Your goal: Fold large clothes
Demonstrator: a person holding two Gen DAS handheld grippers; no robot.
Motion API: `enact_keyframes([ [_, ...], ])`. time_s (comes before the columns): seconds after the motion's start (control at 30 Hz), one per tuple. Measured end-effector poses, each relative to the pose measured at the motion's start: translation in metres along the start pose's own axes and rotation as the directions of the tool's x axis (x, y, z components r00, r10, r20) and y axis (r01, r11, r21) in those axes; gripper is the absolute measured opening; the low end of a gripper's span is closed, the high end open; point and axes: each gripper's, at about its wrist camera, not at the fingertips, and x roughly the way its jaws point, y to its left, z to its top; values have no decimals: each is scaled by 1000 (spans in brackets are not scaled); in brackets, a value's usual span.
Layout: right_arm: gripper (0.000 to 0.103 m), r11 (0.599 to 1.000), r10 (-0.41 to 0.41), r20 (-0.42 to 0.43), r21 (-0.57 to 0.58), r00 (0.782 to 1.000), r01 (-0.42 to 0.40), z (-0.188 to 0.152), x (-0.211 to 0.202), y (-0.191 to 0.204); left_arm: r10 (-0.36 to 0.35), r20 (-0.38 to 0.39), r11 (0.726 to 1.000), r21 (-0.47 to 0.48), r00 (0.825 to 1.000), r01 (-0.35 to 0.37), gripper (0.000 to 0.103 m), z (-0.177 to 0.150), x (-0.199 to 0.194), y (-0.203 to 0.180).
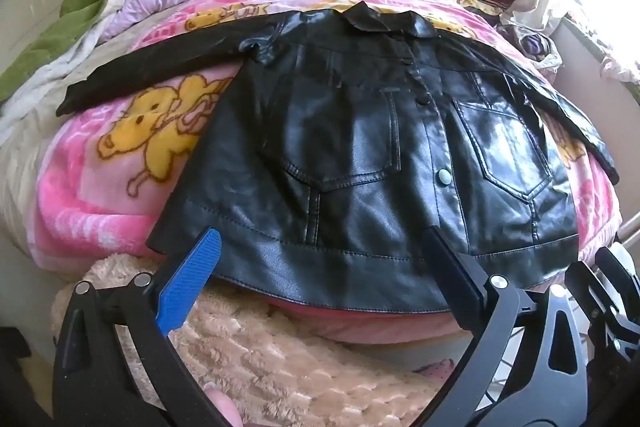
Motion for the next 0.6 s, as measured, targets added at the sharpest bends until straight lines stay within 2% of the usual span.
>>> enact_keyframes([
  [0.6,99,1000,-5,4,-8,1000,5,1,0,3,-6,2,1000,5,1000,6,94,5,-1,-1],
])
